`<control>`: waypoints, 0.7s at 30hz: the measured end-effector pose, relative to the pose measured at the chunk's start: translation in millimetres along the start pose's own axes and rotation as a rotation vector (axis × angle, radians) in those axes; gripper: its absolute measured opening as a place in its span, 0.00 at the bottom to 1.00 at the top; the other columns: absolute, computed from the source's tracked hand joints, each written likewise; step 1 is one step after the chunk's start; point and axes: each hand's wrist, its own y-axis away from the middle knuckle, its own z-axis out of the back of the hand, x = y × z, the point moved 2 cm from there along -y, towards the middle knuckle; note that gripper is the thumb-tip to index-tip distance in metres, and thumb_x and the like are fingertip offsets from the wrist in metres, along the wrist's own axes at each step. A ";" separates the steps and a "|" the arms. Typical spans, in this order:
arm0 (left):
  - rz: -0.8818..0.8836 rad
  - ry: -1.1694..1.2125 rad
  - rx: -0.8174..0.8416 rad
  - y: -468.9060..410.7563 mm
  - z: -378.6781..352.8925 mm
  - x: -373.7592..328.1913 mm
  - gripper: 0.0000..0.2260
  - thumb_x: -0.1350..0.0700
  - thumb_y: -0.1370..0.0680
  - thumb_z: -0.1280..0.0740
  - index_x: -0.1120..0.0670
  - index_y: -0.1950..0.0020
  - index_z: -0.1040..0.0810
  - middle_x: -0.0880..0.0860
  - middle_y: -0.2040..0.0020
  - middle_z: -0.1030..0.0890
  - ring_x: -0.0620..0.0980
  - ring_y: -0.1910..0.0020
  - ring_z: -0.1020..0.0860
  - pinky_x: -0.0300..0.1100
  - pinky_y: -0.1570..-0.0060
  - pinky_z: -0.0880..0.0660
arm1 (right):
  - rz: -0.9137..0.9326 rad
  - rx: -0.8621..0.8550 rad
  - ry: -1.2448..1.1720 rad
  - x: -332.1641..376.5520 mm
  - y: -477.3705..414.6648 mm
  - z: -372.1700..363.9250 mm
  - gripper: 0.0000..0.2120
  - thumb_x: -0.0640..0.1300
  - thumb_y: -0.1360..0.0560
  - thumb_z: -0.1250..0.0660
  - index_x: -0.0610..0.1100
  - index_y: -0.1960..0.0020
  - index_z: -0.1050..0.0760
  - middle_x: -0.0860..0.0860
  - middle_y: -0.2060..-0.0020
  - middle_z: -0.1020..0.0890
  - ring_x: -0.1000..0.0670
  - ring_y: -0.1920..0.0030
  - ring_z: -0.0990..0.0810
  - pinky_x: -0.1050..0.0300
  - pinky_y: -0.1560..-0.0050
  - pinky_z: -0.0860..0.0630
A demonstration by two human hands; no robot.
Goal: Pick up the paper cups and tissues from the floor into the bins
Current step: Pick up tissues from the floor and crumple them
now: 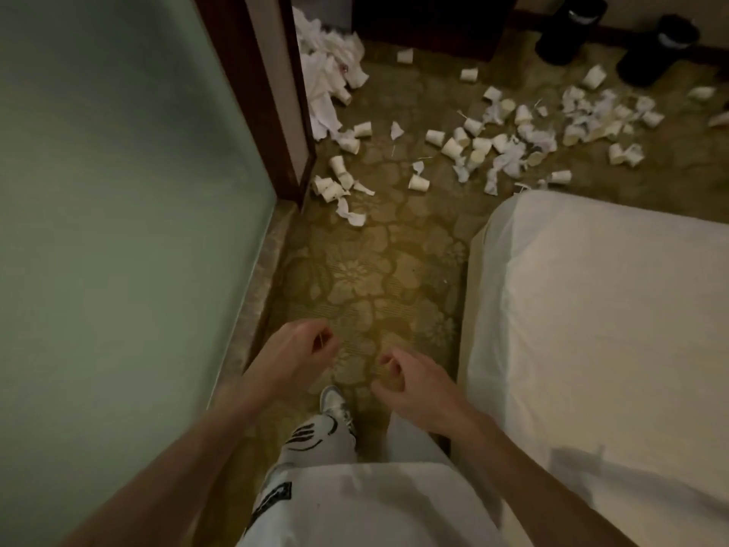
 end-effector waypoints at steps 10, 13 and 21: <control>0.098 -0.169 0.130 -233.0 59.2 -9.7 0.10 0.48 0.20 0.38 0.53 0.54 0.24 0.48 0.58 0.23 0.49 0.59 0.24 0.43 0.60 0.27 | 0.041 -0.005 0.218 -2.5 -192.7 122.7 0.23 0.61 0.23 0.39 0.49 0.34 0.30 0.50 0.41 0.26 0.48 0.42 0.24 0.53 0.44 0.25; 0.165 -0.151 0.086 -302.5 72.9 -10.1 0.12 0.49 0.19 0.39 0.56 0.53 0.22 0.51 0.57 0.21 0.51 0.58 0.22 0.44 0.61 0.28 | 0.074 0.061 0.234 -10.2 -263.0 165.0 0.22 0.59 0.22 0.38 0.49 0.34 0.30 0.50 0.41 0.24 0.48 0.41 0.24 0.52 0.43 0.26; 0.349 -0.053 0.123 -457.5 78.1 24.6 0.11 0.49 0.19 0.41 0.54 0.55 0.25 0.51 0.59 0.22 0.50 0.60 0.22 0.45 0.60 0.26 | 0.021 0.209 0.274 -33.2 -430.0 243.2 0.19 0.60 0.22 0.38 0.49 0.37 0.27 0.51 0.42 0.24 0.49 0.43 0.24 0.56 0.51 0.29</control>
